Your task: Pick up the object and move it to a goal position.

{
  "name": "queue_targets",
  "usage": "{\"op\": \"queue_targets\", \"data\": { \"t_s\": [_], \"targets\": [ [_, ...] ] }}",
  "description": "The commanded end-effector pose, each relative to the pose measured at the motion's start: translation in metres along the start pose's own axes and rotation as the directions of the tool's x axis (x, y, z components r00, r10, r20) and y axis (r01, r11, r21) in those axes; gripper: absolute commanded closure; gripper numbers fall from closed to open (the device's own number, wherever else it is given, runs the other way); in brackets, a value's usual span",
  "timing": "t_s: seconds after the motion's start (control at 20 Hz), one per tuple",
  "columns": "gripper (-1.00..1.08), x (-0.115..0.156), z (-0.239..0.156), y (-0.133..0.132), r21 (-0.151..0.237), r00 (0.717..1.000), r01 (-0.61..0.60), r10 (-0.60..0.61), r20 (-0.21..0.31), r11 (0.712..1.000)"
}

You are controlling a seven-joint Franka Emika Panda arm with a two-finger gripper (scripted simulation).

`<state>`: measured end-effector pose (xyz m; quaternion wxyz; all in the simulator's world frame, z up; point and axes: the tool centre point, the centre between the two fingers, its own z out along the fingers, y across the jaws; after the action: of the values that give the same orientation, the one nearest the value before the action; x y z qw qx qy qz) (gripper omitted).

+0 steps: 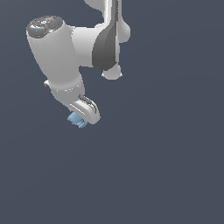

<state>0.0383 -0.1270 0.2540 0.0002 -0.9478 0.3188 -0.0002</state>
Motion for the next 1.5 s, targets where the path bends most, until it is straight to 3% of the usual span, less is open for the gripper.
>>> {"op": "queue_targets", "data": {
  "t_s": [0.0, 0.7, 1.45],
  "targets": [
    [1.08, 0.002, -0.03, 0.004, 0.0, 1.0, 0.0, 0.0, 0.001, 1.0],
    [1.08, 0.015, -0.169, 0.022, -0.001, 1.0, 0.001, -0.001, 0.0, 1.0],
    [1.08, 0.025, -0.24, 0.029, -0.001, 1.0, 0.002, -0.002, 0.0, 1.0]
  ]
}}
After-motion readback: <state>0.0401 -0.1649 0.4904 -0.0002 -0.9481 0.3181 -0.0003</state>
